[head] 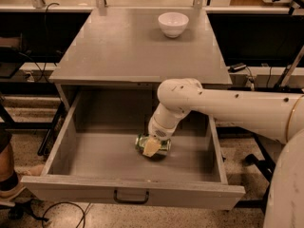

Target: Place green can into top drawer

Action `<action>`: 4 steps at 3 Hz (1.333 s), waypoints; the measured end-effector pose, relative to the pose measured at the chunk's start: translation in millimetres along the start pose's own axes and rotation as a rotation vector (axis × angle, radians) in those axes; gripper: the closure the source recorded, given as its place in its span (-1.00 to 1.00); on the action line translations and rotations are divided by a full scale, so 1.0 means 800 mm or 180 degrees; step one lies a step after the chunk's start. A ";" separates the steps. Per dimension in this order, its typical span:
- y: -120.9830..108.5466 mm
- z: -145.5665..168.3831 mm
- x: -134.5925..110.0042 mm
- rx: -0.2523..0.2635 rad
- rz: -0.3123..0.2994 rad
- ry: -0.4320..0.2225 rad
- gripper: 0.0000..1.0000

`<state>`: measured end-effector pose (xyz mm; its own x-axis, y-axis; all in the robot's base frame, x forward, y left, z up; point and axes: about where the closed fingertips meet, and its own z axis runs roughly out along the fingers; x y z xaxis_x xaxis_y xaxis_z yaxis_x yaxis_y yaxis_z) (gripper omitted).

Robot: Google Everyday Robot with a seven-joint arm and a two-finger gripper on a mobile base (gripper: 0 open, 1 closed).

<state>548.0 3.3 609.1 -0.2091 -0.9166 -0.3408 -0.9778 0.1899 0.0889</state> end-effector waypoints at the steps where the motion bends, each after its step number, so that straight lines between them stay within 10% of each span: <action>1: 0.001 0.002 0.000 -0.0010 -0.0002 0.0004 -0.31; 2: 0.002 0.004 0.001 -0.0019 -0.0004 0.0007 -0.78; 4: -0.002 -0.025 0.019 0.0136 0.0078 -0.0129 -1.00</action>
Offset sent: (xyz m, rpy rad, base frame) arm -0.0008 0.0005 -0.0013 -0.0005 0.0026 0.0017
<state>546.6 -17.9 622.5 -0.2327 -0.8966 -0.3768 -0.9720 0.2279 0.0581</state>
